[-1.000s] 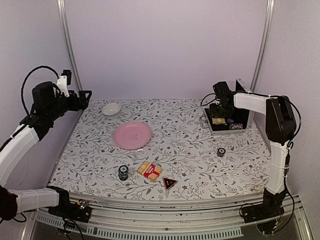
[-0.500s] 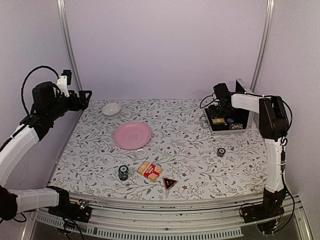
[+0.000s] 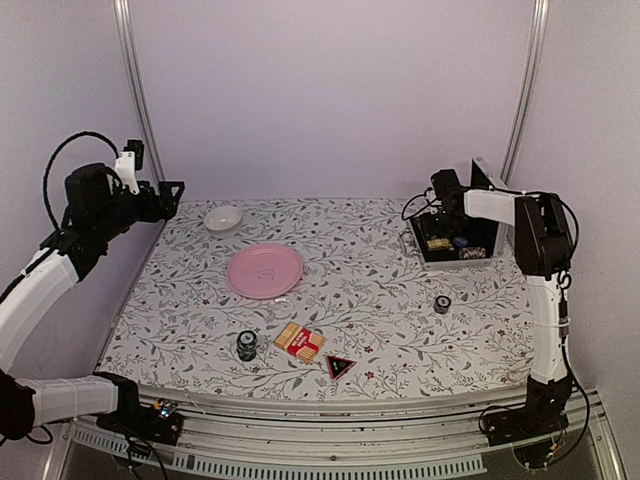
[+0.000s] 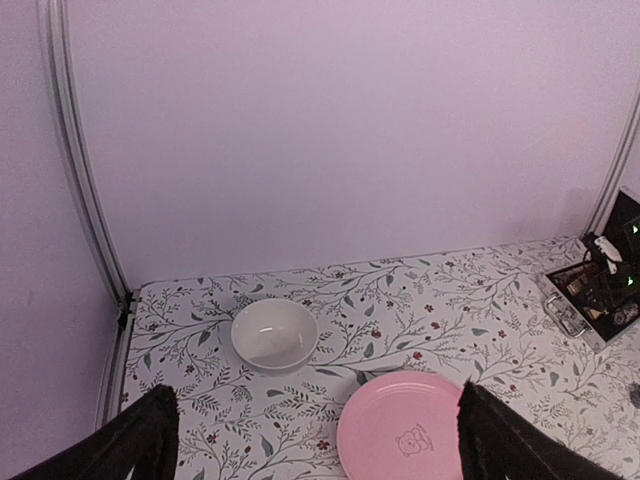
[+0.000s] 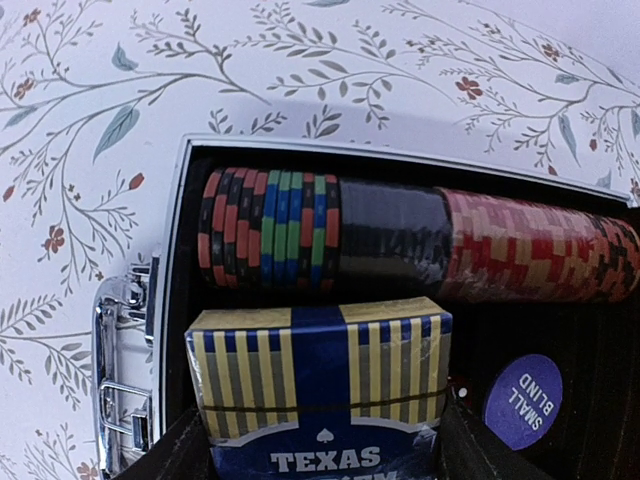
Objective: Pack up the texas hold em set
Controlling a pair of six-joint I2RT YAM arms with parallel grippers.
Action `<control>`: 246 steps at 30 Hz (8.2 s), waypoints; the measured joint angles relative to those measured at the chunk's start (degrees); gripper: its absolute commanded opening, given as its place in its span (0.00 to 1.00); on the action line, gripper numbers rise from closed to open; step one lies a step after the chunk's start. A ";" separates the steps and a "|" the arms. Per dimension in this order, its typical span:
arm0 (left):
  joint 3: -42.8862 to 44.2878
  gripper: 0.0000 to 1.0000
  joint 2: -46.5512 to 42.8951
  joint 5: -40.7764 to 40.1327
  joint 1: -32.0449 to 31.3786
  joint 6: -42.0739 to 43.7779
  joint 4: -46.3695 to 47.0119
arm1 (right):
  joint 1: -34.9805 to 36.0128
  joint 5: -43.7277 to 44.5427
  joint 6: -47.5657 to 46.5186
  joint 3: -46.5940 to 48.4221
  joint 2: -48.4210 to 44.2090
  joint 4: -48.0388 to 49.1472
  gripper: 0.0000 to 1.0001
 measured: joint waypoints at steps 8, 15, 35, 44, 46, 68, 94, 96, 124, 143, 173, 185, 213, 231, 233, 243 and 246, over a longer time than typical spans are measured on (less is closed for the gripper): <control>0.00 0.97 0.35 0.15 0.00 0.00 0.02 | 0.00 -1.29 1.01 0.22 0.87 0.28 0.61; 0.00 0.97 0.35 0.17 -0.04 0.00 0.02 | -0.02 -2.45 3.26 0.48 0.87 -0.39 0.61; -0.02 0.97 0.35 0.17 -0.11 0.00 0.02 | 0.66 -3.50 7.02 -1.40 0.83 -0.57 0.60; -0.02 0.97 0.33 0.17 -0.13 0.00 0.02 | 3.87 -3.13 7.41 -3.52 -0.83 -1.31 0.60; -0.02 0.97 0.33 0.20 -0.15 0.00 0.00 | 5.09 -3.15 7.43 -3.78 -1.16 -2.01 0.60; -0.07 0.97 0.33 0.44 -0.26 0.00 0.02 | 10.97 -2.69 7.54 -2.84 -5.01 -11.41 0.69; -0.07 0.97 0.33 0.61 -0.59 0.00 0.00 | 11.34 -4.74 11.26 -5.97 -5.62 -6.64 0.53; -0.07 0.97 0.33 0.59 -0.61 0.00 0.00 | 11.58 -5.05 11.23 -7.10 -6.49 -5.81 0.58; 1.90 0.97 1.11 -2.95 0.17 -0.76 -4.31 | 49.64 -4.17 7.08 -12.94 -10.58 -3.54 0.98; 1.90 0.97 1.95 -1.49 0.17 -1.05 -4.31 | 52.65 -4.59 3.37 -8.70 -4.76 -5.68 0.91; 1.90 0.97 2.25 -0.28 0.17 -1.64 -4.31 | 52.68 -1.53 6.78 -6.91 -3.43 -7.56 0.61; 1.90 0.97 2.14 -0.96 0.20 -1.36 -4.28 | 35.54 0.26 10.36 -18.82 -26.91 -6.86 0.59; 1.90 0.97 2.14 2.62 0.11 -2.05 -4.26 | 5.42 3.34 2.36 -14.45 -15.04 -6.05 0.59; 1.90 0.97 2.21 3.28 -0.11 -2.32 -4.26 | 2.10 3.80 -0.35 -11.30 -9.75 -6.19 0.58; 1.90 0.97 2.21 3.28 -0.11 -2.34 -4.26 | 1.90 3.82 -0.35 -11.30 -9.75 -6.14 0.58; 1.90 0.97 2.29 3.48 -0.20 -2.51 -4.26 | 1.68 3.19 -0.59 -11.17 -6.80 -6.10 0.58; 1.90 0.97 2.51 3.52 -0.26 -2.51 -4.24 | 1.62 3.19 -0.59 -10.91 -6.71 -6.25 0.59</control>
